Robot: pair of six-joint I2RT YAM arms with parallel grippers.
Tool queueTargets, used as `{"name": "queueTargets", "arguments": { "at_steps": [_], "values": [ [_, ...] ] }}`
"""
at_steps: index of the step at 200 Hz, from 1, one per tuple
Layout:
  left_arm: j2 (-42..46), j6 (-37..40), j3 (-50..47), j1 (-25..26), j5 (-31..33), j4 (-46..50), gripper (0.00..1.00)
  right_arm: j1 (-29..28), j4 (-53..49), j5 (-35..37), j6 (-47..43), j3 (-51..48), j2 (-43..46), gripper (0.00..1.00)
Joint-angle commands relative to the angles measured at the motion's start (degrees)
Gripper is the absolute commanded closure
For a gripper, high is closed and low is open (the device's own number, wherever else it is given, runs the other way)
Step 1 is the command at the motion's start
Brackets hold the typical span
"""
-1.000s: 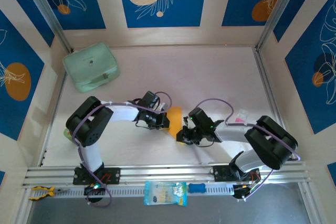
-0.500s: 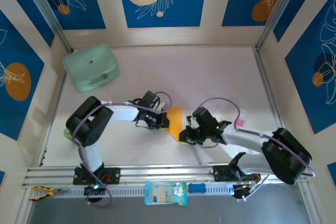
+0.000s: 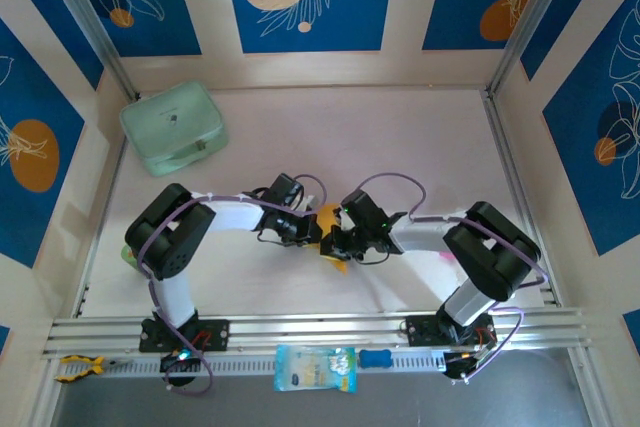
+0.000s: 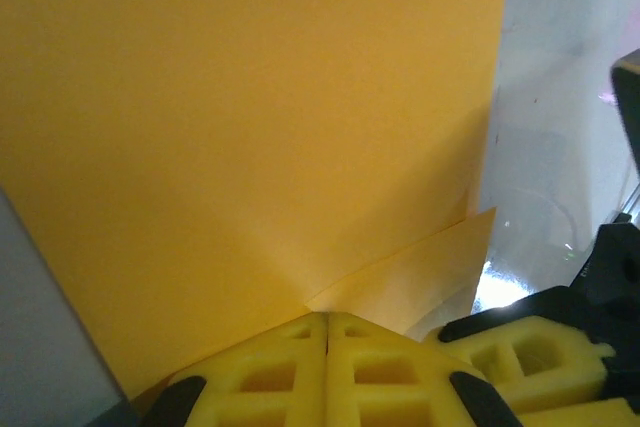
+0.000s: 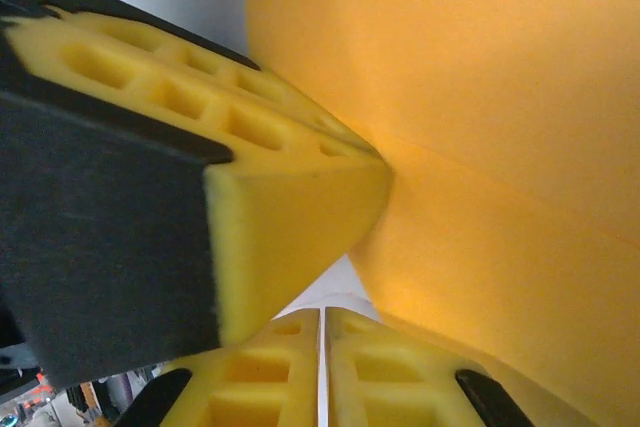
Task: Fold a paper plane with a square sheet of paper (pick it up from the middle)
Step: Third fold the triangle at the center of the table.
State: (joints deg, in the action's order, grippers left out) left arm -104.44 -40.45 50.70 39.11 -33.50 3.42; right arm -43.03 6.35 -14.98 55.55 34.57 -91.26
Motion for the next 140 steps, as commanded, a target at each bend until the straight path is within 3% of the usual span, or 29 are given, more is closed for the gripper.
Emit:
{"name": "queueTargets", "arguments": {
  "at_steps": [1,72,140],
  "values": [
    [-1.1,-0.2,-1.6,-0.6,2.7,2.2,0.98,-0.5,2.4,0.0,1.6,-3.5,-0.2,0.89],
    [-0.6,-0.2,-1.9,-0.6,3.5,2.6,0.98,-0.7,0.3,-0.6,1.5,-13.1,9.6,0.88],
    [0.6,-1.3,-2.9,-0.6,3.7,1.6,0.98,0.1,-7.7,3.9,2.8,-20.3,24.3,0.87]
  ]
}}
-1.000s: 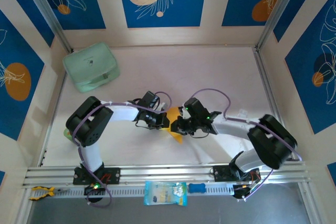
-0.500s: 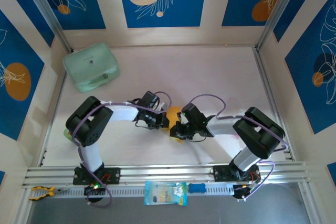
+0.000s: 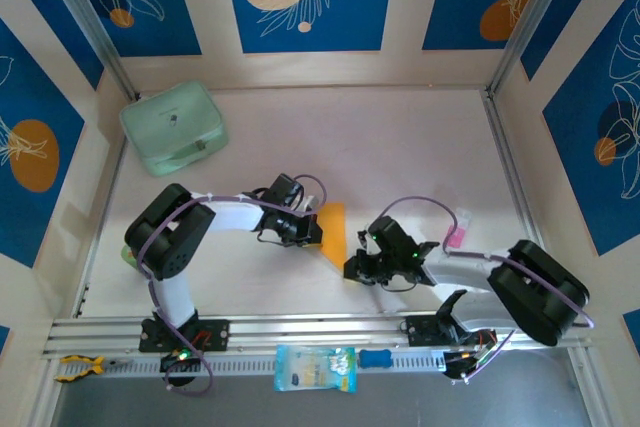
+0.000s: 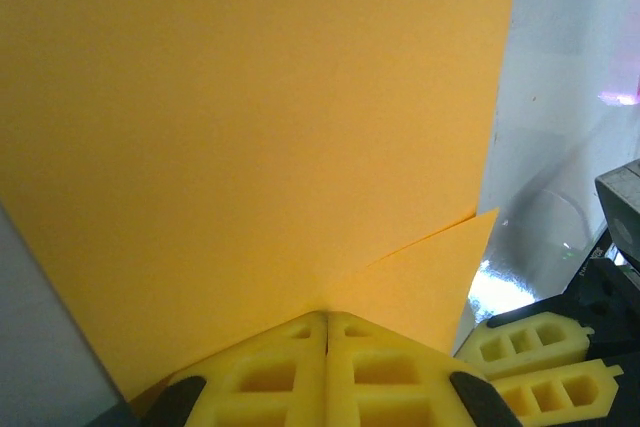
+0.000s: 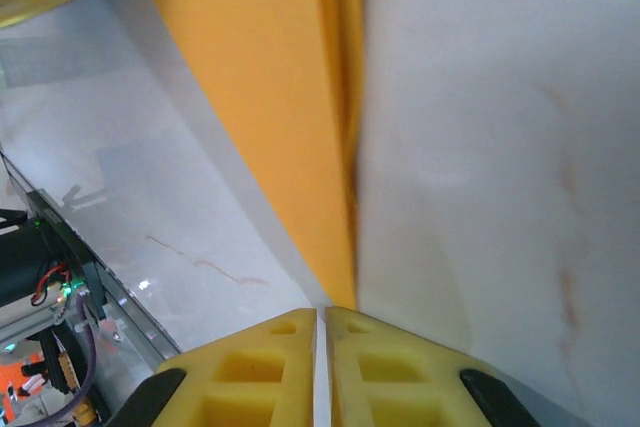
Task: Fold a paper plane with a square sheet of paper (pick it up from the middle)
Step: Third fold the triangle at the center of the table.
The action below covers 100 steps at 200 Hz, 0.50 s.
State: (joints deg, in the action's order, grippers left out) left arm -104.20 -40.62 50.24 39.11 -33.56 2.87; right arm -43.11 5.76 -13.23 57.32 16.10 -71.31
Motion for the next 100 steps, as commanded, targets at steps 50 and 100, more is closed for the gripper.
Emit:
{"name": "queueTargets", "arguments": {
  "at_steps": [50,100],
  "values": [
    [2.2,-4.8,-4.9,-0.5,4.2,-1.9,0.97,1.0,-16.0,9.1,0.6,3.3,11.6,0.8],
    [7.2,-7.5,-7.4,0.0,5.9,-3.6,0.94,0.3,-24.8,15.2,3.3,9.7,9.5,0.53]
  ]
}}
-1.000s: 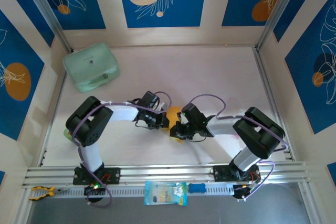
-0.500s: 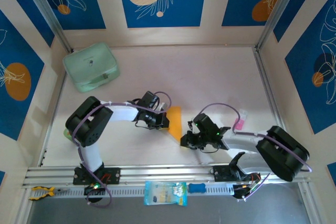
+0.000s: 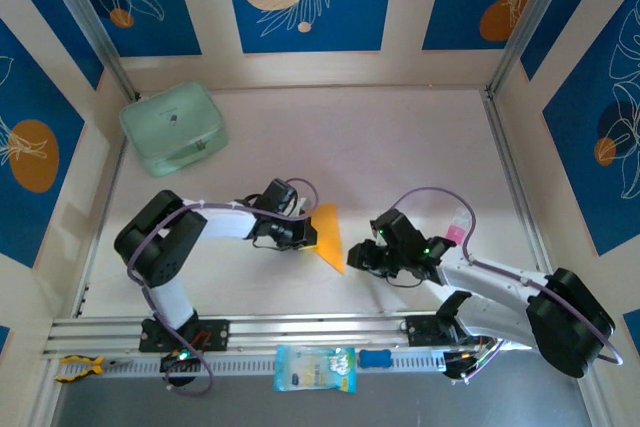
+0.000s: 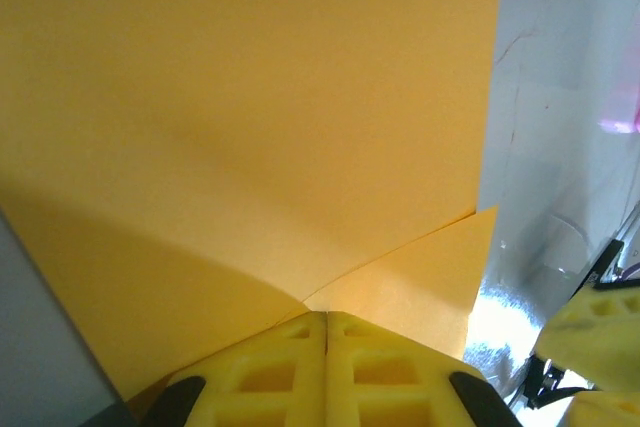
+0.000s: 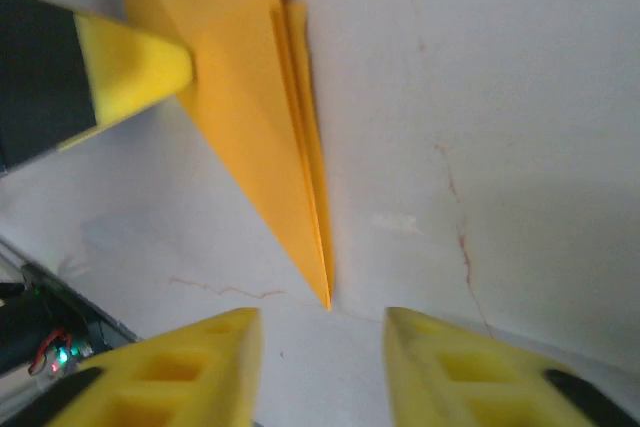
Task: Fold a paper plane with a square sheet of paper (pick it up from the middle)
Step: Third fold the triangle at the center of the table, then fourth fold the wing at the center of the table.
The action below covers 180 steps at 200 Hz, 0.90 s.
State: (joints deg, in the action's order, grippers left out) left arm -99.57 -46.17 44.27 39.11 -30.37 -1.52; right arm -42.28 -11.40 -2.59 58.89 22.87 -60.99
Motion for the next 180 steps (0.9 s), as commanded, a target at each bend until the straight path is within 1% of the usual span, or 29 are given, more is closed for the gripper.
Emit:
{"name": "queueTargets", "arguments": {
  "at_steps": [1,33,42,44,47,49,51,55,72,90,105,120,143,157,180],
  "values": [
    [2.6,-2.0,-1.5,0.0,2.8,0.8,0.94,-0.5,-7.8,4.6,1.8,3.0,-0.9,0.52],
    [5.6,-2.6,-2.1,0.4,3.3,-0.3,0.91,-2.2,-8.2,7.8,3.2,4.4,-0.8,0.41],
    [6.1,-2.2,-2.1,0.4,3.5,0.0,0.89,-2.2,-8.3,8.3,3.4,4.7,-1.0,0.36],
    [6.3,-2.1,-2.1,0.4,3.5,0.1,0.89,-2.1,-8.2,8.4,3.4,4.8,-1.1,0.35],
    [6.4,-2.0,-2.0,0.4,3.7,0.2,0.88,-2.2,-8.2,8.6,3.5,4.9,-1.1,0.23],
    [6.5,-1.9,-2.0,0.4,3.7,0.4,0.88,-2.2,-8.2,8.7,3.5,5.0,-1.2,0.17],
    [6.6,-1.8,-2.0,0.3,3.7,0.5,0.87,-2.2,-8.2,8.9,3.6,5.1,-1.3,0.15],
    [6.8,-1.5,-1.9,0.3,3.8,0.9,0.87,-2.2,-8.4,9.1,3.7,5.3,-1.4,0.14],
    [7.7,0.2,-1.0,0.3,4.5,2.6,0.85,-2.2,-8.4,9.6,2.9,6.5,-2.1,0.17],
    [8.4,1.8,-0.5,0.1,5.5,4.0,0.84,-2.2,-9.5,11.8,2.8,8.0,-3.1,0.18],
    [9.0,2.9,-0.4,-0.4,5.6,4.7,0.83,-2.8,-8.4,12.9,2.4,8.6,-4.1,0.2],
    [9.5,3.5,-0.4,-0.9,5.5,5.3,0.8,-3.4,-5.6,12.1,1.2,8.7,-5.3,0.22],
    [11.2,4.3,-0.8,-2.2,5.6,5.9,0.76,-3.8,-2.0,10.2,-0.7,9.6,-7.7,0.3],
    [12.2,4.7,-0.9,-3.5,5.5,6.9,0.73,-3.8,-1.2,9.8,-1.5,10.7,-9.7,0.39],
    [13.6,5.3,-1.6,-6.0,4.9,7.7,0.67,-3.5,0.9,7.9,-2.9,12.3,-13.3,0.46]
  ]
}}
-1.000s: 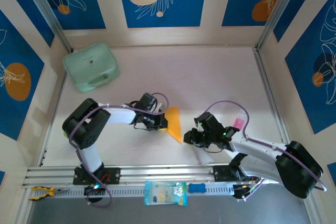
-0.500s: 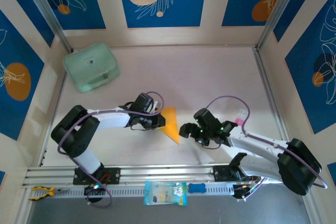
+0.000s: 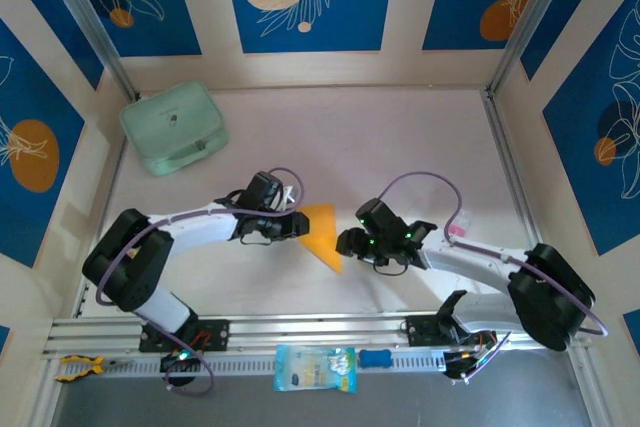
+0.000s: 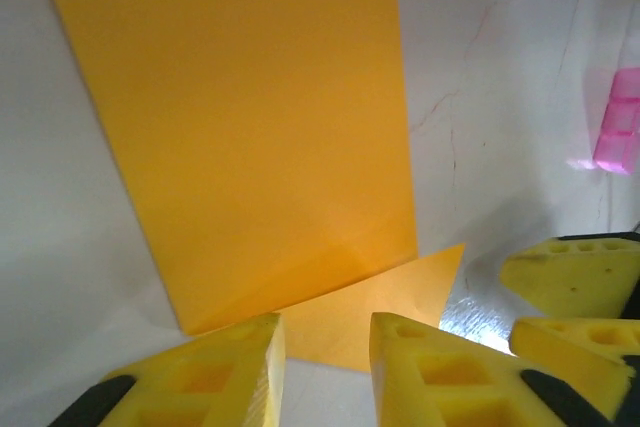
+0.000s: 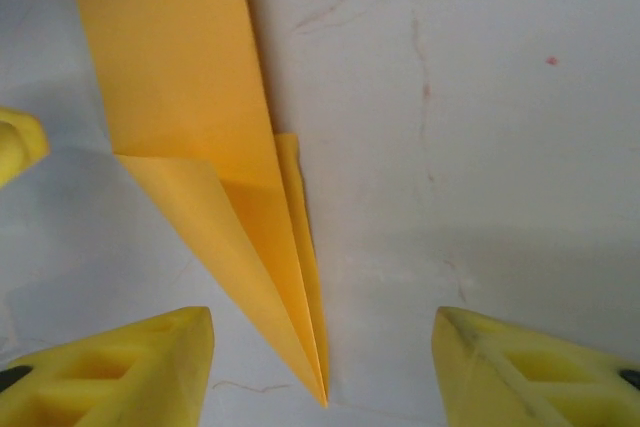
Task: Fold a paper plane with a square sheet of paper (pick it up from the middle)
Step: Fourth fold the wing at the center of the table.
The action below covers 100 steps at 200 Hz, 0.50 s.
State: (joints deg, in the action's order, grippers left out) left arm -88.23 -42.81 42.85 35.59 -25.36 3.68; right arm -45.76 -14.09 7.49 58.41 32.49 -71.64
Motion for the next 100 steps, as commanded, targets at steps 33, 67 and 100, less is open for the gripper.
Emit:
{"name": "queueTargets", "arguments": {
  "at_steps": [33,67,100],
  "values": [
    [3.5,2.2,-1.7,-5.8,-1.9,3.0,0.63,0.8,4.8,-5.2,-4.4,5.8,-8.1,0.52],
    [2.9,1.6,-2.8,-7.9,-4.4,2.4,0.62,2.2,5.2,-7.8,-6.7,8.7,-13.3,0.57],
    [2.0,0.3,-3.5,-8.7,-6.8,1.1,0.61,3.6,5.1,-9.7,-8.3,10.8,-16.5,0.63]
  ]
}}
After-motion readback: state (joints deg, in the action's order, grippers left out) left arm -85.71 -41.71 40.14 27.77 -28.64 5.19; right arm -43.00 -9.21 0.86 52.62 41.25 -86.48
